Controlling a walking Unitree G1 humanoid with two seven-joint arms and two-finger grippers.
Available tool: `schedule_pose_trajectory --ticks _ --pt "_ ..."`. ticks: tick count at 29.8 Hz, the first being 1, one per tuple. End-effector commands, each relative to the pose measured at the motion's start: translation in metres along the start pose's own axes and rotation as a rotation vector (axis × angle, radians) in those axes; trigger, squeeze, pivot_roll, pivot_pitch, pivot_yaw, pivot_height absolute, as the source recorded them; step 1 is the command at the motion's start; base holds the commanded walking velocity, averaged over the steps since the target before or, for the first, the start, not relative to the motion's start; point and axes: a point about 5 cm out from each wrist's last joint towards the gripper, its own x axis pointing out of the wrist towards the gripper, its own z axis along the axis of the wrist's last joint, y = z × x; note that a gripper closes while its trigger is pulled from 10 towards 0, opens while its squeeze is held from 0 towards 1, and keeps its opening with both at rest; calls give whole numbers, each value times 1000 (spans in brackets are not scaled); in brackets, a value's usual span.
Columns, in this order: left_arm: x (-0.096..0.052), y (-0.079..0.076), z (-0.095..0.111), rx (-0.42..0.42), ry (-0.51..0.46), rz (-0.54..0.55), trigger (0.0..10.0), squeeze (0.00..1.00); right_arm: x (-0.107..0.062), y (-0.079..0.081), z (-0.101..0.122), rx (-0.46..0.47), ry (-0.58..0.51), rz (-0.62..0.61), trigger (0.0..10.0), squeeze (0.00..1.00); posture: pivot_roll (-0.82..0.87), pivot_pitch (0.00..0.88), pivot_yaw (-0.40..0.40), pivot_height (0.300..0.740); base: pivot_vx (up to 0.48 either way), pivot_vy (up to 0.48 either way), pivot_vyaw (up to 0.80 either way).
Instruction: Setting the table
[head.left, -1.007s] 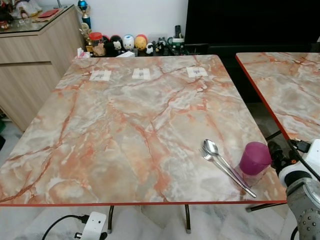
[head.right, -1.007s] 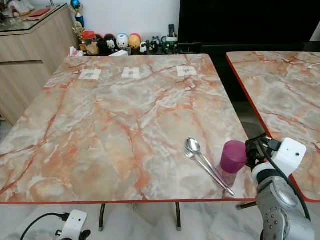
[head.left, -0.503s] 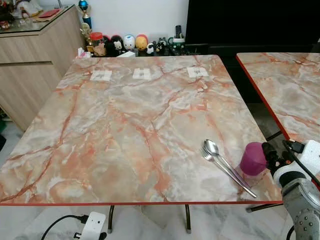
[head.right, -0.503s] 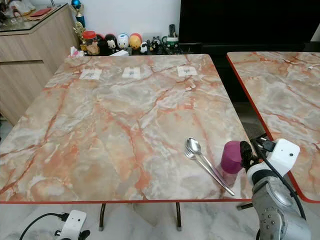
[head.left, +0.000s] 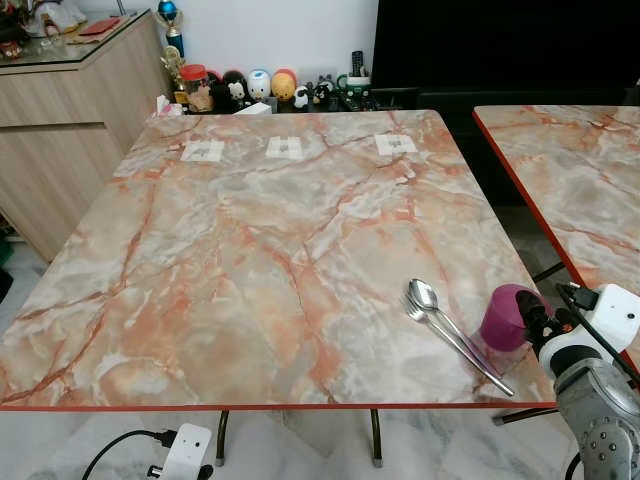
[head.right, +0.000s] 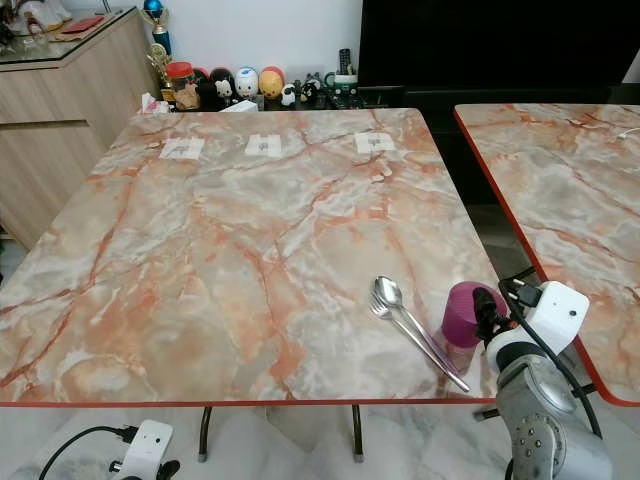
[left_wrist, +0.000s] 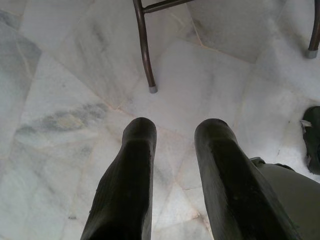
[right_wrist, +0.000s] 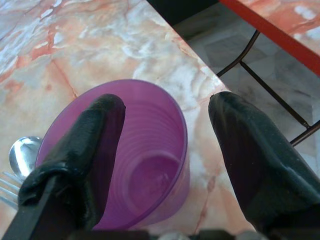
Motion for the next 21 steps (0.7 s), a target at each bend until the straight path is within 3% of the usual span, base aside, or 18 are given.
schedule_pose_trajectory --ticks 1,2,3,21 --pt "-2 3 -6 8 25 3 10000 0 1 2 -3 2 18 -2 4549 0 43 0 9 740 0 0 0" --pt "-2 3 -6 8 25 3 10000 0 2 2 -3 2 18 -2 1608 0 43 0 9 740 0 0 0" --pt "-2 3 -6 8 25 4 10000 0 2 3 -3 2 19 2 196 0 43 0 9 740 0 0 0" --pt "-2 1 -6 4 21 3 10000 0 3 6 -7 6 31 9 0 0 47 0 8 740 0 0 0"
